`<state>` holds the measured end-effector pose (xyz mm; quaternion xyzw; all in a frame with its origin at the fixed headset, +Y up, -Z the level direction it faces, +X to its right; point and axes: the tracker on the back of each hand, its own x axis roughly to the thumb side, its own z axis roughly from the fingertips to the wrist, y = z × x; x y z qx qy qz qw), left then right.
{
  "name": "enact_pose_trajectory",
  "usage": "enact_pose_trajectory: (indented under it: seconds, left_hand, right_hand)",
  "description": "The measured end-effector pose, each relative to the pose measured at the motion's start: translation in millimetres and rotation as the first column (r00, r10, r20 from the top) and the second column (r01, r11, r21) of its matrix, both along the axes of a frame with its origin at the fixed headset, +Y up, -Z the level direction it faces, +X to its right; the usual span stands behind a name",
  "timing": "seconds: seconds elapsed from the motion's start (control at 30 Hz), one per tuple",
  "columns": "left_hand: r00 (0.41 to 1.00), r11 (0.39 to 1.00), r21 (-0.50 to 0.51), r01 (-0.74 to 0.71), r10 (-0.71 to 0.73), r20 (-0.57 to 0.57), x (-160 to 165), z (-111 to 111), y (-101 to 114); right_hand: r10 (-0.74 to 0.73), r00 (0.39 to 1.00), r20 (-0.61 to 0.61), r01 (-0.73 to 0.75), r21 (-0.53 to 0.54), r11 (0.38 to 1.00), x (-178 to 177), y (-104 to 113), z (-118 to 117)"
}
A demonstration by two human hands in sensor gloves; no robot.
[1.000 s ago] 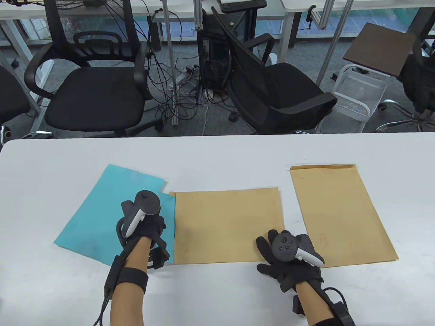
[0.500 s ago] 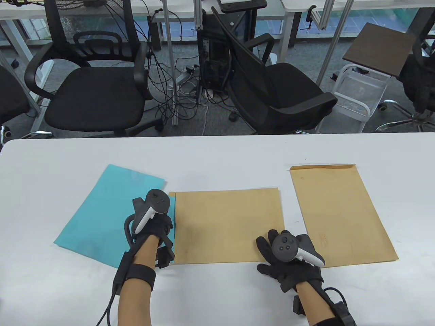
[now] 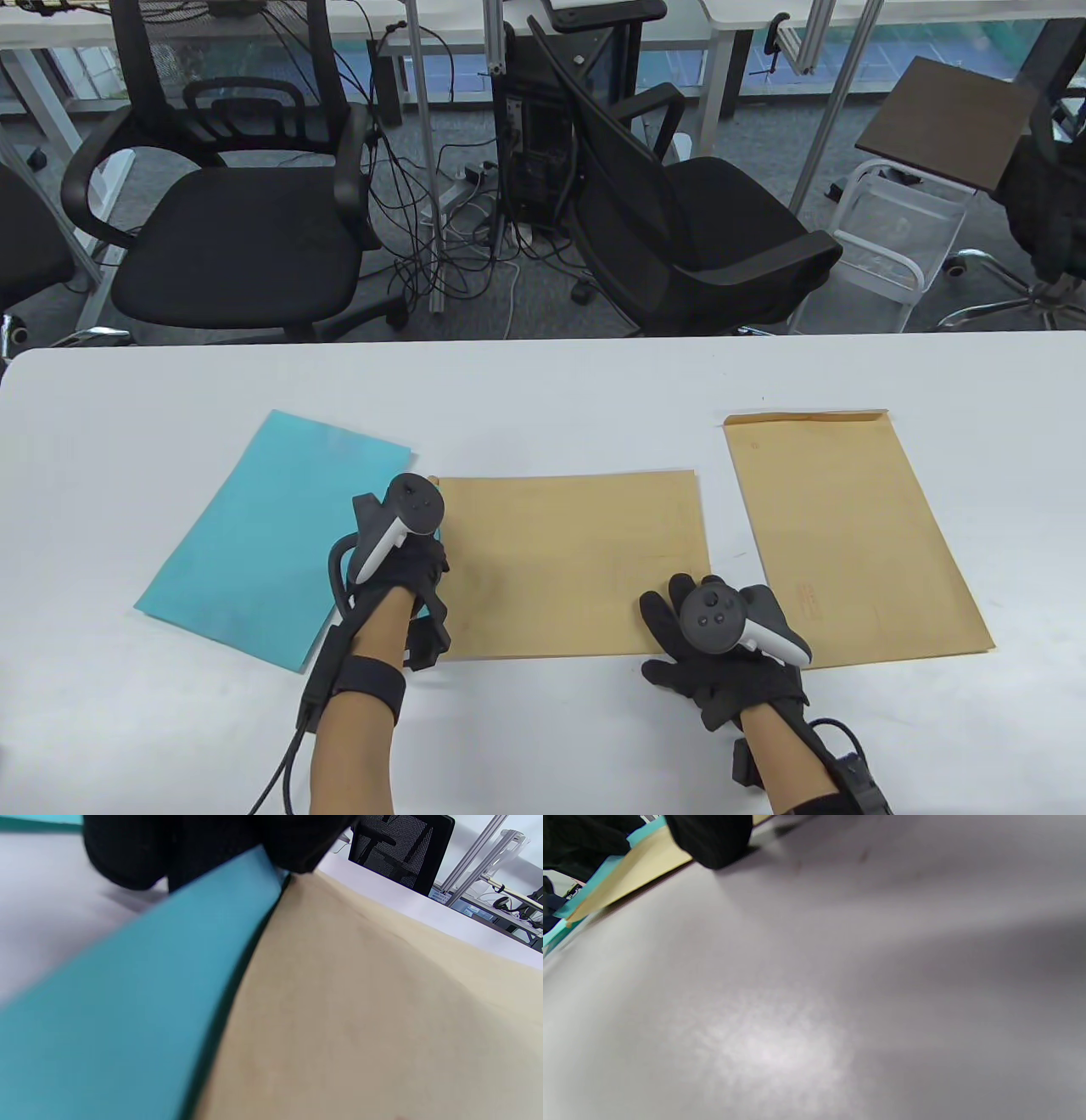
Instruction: Stuff flat paper into A4 envelope
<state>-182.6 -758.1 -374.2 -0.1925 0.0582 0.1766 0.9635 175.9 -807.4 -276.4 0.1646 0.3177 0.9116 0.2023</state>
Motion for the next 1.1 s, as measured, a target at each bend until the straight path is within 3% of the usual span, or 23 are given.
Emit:
enact_pose_trajectory:
  seconds: [0.13, 0.27, 0.37, 0.6, 0.8, 0.97, 1.1]
  left_hand:
    - [0.997, 0.995, -0.073, -0.067, 0.063, -0.05, 2, 1, 0]
    - [0.997, 0.993, -0.119, -0.007, -0.002, -0.08, 0, 2, 3]
    - [0.992, 0.973, -0.226, -0.039, 0.011, -0.122, -3, 0, 3]
    - [0.991, 0.965, -0.26, -0.041, 0.006, -0.136, 3, -4, 3]
    - [0.957, 0.925, -0.293, -0.243, 0.178, -0.229, 3, -8, 3]
    - [0.96, 0.911, -0.32, -0.259, 0.208, -0.187, 1, -9, 2]
    - [0.992, 0.948, -0.297, -0.116, 0.093, -0.09, 5, -2, 12]
  right_hand:
    - [0.0, 1.0, 0.0, 0.0, 0.0, 1.0, 0, 0, 0]
    - [0.0, 1.0, 0.0, 0.0, 0.0, 1.0, 0, 0, 0]
    - [0.0, 1.0, 0.0, 0.0, 0.0, 1.0, 0, 0, 0]
    - [0.003, 1.0, -0.005, -0.003, -0.005, 1.0, 0, 0, 0]
    - [0.002, 1.0, -0.013, -0.002, -0.01, 1.0, 0, 0, 1]
    - [-0.004, 1.0, -0.011, 0.004, -0.017, 1.0, 1, -1, 1]
    - [-0.005, 1.0, -0.008, 0.004, -0.018, 1.0, 1, -1, 0]
